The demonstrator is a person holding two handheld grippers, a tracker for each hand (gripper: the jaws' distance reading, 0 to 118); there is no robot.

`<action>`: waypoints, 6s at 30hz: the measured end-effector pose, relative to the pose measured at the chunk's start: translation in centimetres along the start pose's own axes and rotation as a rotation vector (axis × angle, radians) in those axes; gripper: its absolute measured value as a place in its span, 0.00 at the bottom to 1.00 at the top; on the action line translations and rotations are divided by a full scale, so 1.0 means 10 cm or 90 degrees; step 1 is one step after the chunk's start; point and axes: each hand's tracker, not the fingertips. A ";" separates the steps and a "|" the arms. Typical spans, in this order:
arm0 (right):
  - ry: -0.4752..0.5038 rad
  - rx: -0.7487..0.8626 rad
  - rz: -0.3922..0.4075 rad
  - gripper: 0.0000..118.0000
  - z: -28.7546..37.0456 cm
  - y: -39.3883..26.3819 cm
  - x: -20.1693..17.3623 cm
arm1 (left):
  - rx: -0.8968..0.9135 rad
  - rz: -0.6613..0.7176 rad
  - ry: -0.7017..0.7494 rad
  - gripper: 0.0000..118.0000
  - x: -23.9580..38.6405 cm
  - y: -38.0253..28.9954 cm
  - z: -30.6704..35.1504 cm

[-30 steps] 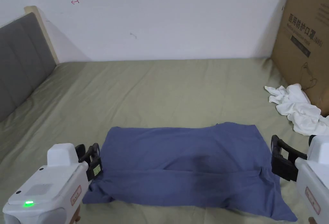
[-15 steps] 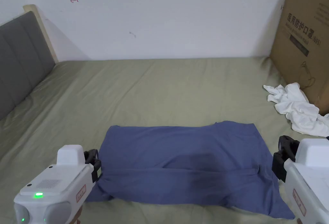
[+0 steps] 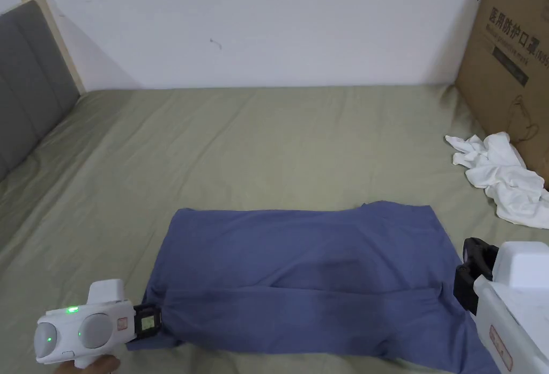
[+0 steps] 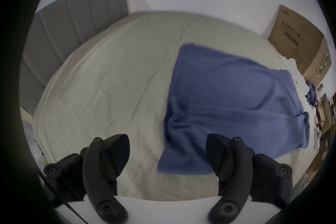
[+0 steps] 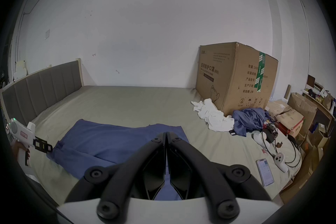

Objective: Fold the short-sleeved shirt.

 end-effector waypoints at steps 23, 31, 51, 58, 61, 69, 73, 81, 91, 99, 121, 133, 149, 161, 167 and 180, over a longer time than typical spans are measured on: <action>-0.046 -0.384 -0.078 0.80 -0.89 -1.28 0.42 | 0.037 -0.062 -0.056 0.04 0.15 -0.02 0.32; 0.014 -0.409 -0.132 0.06 -1.02 -1.51 0.47 | 0.023 -0.055 -0.056 0.04 0.13 -0.07 0.33; 0.037 -0.409 -0.100 0.06 -0.02 -1.57 0.70 | -0.055 -0.039 -0.071 0.04 -0.24 -1.04 0.59; 0.021 -0.453 -0.107 0.06 -0.17 -1.81 0.61 | -0.075 -0.017 -0.044 0.05 -0.16 -1.15 0.41; 0.014 -0.447 -0.094 0.26 -0.09 -1.65 0.57 | -0.078 -0.029 -0.030 0.34 -0.11 -1.11 0.47; 0.039 -0.181 -0.029 0.70 0.37 -0.50 0.41 | 0.124 0.011 -0.079 0.74 0.20 -0.65 1.45; 0.038 -0.059 -0.001 0.70 0.55 -0.05 0.29 | 0.270 -0.005 -0.083 0.74 0.44 -0.42 1.95; -0.016 0.072 0.021 0.67 0.63 0.18 0.04 | 0.454 -0.038 -0.091 0.60 0.75 -0.29 2.20; -0.009 0.084 0.004 0.00 0.41 0.33 -0.06 | 0.442 -0.068 -0.132 0.00 1.00 -0.02 1.97; -0.003 0.062 0.002 0.00 -0.05 0.42 -0.11 | 0.276 -0.064 -0.135 0.00 0.84 0.83 0.96; -0.006 -0.068 -0.015 0.00 -1.26 0.08 0.02 | -0.030 -0.056 -0.038 0.26 0.63 1.37 -1.23; -0.010 -0.276 -0.030 0.84 -2.55 -0.25 0.73 | 0.073 -0.085 -0.134 0.01 0.61 1.33 -0.58; 0.071 -0.406 0.009 0.00 -3.17 -0.55 0.59 | 0.084 -0.060 -0.134 0.01 0.53 1.20 -0.43; 0.142 -0.242 -0.014 0.00 -1.61 0.05 0.76 | 0.107 -0.010 -0.116 0.01 0.33 0.90 0.10; 0.166 -0.190 -0.050 0.00 -0.71 0.03 1.00 | 0.121 0.007 -0.108 0.01 0.07 0.58 0.50; 0.159 -0.298 -0.128 0.00 0.18 -1.17 1.14 | 0.055 0.013 -0.106 0.01 -0.24 -0.76 0.68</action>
